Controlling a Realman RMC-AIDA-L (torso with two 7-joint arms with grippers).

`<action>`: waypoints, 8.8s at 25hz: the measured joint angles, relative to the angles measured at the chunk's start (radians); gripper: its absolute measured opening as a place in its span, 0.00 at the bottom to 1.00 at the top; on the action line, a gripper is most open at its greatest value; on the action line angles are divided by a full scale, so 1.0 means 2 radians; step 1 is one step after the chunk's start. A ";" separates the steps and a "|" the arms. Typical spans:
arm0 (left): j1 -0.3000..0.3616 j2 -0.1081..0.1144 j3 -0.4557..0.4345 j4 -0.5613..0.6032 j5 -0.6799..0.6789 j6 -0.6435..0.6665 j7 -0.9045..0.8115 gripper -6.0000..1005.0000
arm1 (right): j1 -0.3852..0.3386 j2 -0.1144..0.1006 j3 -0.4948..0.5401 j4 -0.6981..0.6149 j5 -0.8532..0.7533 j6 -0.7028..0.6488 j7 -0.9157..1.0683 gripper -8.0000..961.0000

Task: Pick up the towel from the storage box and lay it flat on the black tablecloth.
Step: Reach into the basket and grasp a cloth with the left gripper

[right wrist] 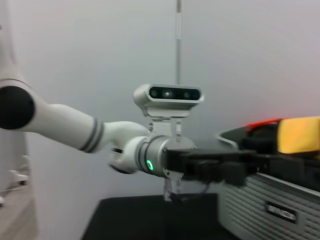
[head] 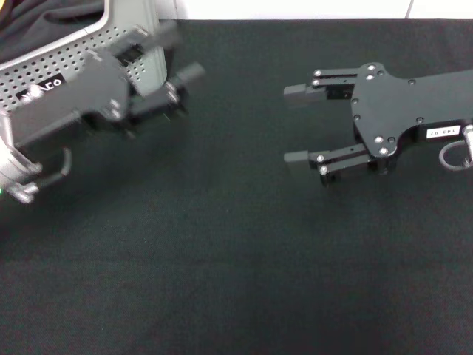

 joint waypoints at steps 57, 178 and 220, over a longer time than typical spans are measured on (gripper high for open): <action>0.049 -0.009 -0.148 -0.001 -0.095 -0.092 -0.146 0.85 | -0.050 0.000 0.038 0.002 0.017 0.014 -0.049 0.86; 0.044 -0.005 -0.163 -0.041 -0.137 -0.115 -0.151 0.50 | -0.051 -0.001 0.039 0.018 0.031 0.004 -0.070 0.85; 0.052 -0.007 -0.165 -0.054 -0.122 -0.152 -0.186 0.69 | -0.042 -0.001 0.051 0.022 0.032 0.006 -0.083 0.85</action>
